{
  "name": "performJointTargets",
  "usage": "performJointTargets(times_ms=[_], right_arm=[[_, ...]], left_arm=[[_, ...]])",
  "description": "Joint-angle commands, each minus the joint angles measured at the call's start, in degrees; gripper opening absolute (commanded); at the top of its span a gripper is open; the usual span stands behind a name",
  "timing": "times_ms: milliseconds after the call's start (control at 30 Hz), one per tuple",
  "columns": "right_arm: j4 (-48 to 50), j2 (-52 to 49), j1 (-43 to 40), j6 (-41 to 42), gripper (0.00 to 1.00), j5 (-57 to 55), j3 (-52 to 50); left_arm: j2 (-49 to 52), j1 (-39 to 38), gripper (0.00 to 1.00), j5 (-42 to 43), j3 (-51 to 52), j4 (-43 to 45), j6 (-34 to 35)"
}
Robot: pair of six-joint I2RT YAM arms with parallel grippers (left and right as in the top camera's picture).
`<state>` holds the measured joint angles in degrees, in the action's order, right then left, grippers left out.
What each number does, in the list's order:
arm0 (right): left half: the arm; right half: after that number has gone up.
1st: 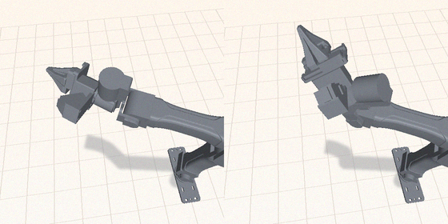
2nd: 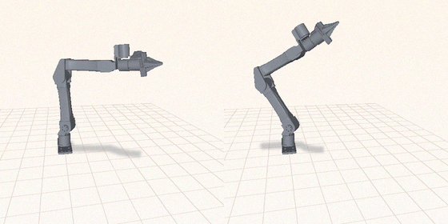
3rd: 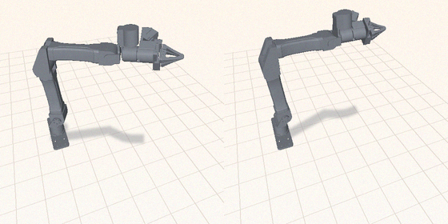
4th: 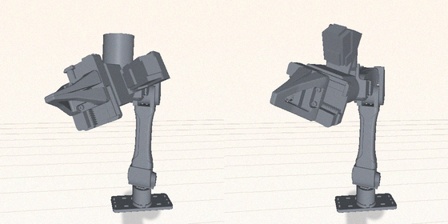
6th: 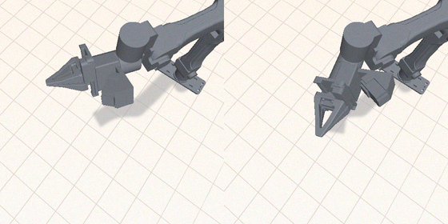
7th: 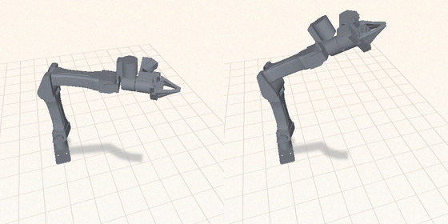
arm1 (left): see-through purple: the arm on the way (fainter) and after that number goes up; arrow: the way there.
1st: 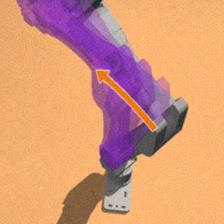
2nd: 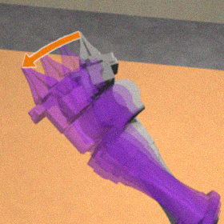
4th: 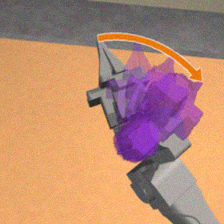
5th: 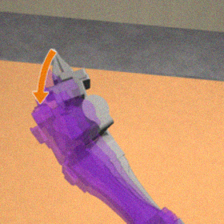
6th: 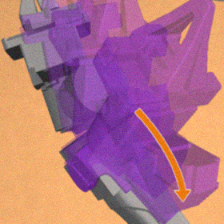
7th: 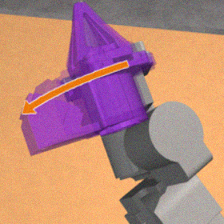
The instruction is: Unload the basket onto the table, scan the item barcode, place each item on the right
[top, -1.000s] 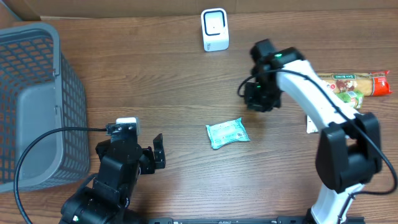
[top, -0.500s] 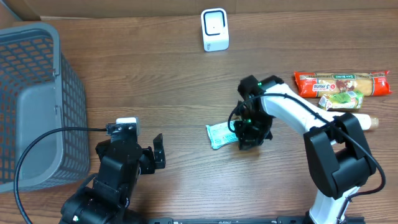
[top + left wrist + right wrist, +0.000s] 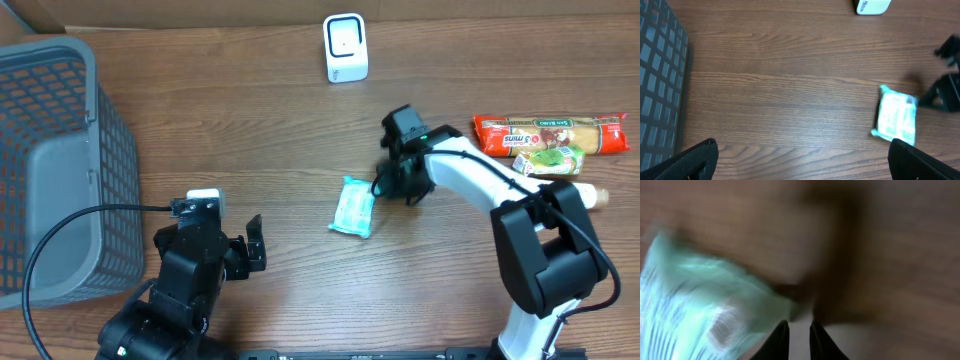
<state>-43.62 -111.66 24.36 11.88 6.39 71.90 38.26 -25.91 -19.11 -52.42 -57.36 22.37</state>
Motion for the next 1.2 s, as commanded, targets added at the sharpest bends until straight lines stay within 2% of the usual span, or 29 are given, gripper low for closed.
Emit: performJointTargets(times_ms=[0,167,267,433,733,1000,1100,1167], right_arm=[[4.6,0.5,-2.4,-4.4,0.20,-2.4,2.8],[4.6,0.5,-2.8,-6.6,0.24,9.7,7.3],[1.8,0.5,-2.9,-2.3,0.25,8.5,8.8],[-4.3,0.4,-3.4,9.2,0.30,-2.2,8.9],[-6.8,-2.4,-0.8,15.8,0.29,3.2,8.7],[-6.1,-4.9,-0.4,15.6,0.29,6.6,8.7],[-4.6,-5.3,0.2,12.1,0.29,9.3,8.8],[-3.0,-5.5,0.8,6.5,0.29,13.6,8.8]], left_arm=[[-0.1,-0.4,1.00,-0.8,0.3,0.2,0.8],[-0.1,-0.4,1.00,-0.8,0.3,0.2,0.8],[-0.1,-0.4,0.99,-0.8,0.3,0.2,0.8],[-0.1,-0.4,0.99,-0.8,0.3,0.2,0.8],[-0.1,-0.4,1.00,-0.8,0.3,0.2,0.8],[-0.1,-0.4,1.00,-0.8,0.3,0.2,0.8],[-0.1,-0.4,1.00,-0.8,0.3,0.2,0.8],[-0.1,-0.4,1.00,-0.8,0.3,0.2,0.8]])
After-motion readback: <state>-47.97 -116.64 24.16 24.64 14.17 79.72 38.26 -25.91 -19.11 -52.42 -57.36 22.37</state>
